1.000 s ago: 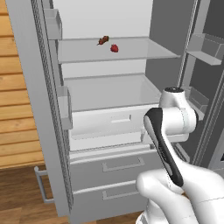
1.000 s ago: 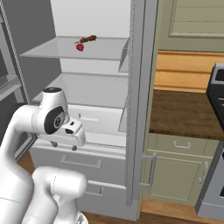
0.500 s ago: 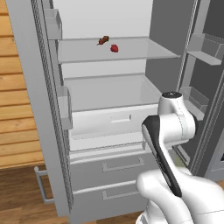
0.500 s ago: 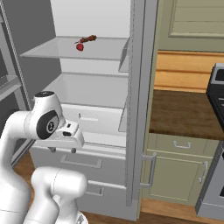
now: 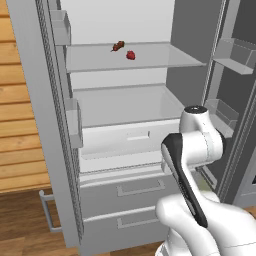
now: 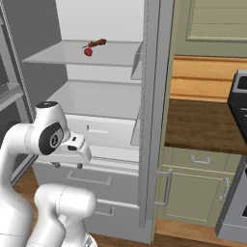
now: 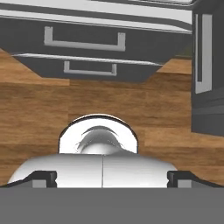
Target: Take the strawberry from the fridge and place it on top of the pancake, located on the dining counter.
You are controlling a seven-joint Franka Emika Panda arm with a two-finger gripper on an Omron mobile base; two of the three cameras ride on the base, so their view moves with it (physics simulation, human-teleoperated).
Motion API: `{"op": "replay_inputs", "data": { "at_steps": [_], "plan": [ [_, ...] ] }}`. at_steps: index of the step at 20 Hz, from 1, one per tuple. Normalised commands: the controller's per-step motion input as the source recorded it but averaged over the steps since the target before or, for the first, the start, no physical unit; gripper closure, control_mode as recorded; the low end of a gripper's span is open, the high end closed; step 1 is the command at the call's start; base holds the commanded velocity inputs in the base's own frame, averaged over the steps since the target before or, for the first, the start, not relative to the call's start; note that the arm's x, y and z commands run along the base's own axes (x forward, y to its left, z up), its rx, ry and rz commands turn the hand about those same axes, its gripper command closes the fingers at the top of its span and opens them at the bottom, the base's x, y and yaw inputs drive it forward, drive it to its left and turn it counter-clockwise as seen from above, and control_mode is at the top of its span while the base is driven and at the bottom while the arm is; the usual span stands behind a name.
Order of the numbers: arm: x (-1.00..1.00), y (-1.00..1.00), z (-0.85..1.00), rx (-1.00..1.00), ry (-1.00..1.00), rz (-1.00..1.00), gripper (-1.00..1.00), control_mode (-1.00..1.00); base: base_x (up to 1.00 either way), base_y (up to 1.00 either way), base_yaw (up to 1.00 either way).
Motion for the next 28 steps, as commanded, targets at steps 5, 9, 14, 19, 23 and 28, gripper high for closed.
{"op": "replay_inputs", "data": {
  "at_steps": [5, 9, 14, 19, 23, 28],
  "plan": [
    [0.0, 0.0, 0.0, 0.0, 0.0, 0.0, -1.0, 1.0, 0.09, 0.56, -0.07],
    [0.0, 0.0, 0.0, 0.0, 0.0, 0.0, -1.0, 1.0, 0.17, 0.46, -0.1],
    [0.0, 0.0, 0.0, 0.0, 0.0, 0.0, -1.0, 1.0, 0.01, 0.0, 0.0],
    [0.0, 0.0, 0.0, 0.0, 0.0, 0.0, -1.0, 1.0, 0.03, -0.25, 0.0],
    [0.0, 0.0, 0.0, 0.0, 0.0, 0.0, -1.0, 1.0, 0.02, -0.2, 0.0],
    [0.0, 0.0, 0.0, 0.0, 0.0, 0.0, -1.0, 1.0, 0.31, 0.0, 0.0]
  ]
}}
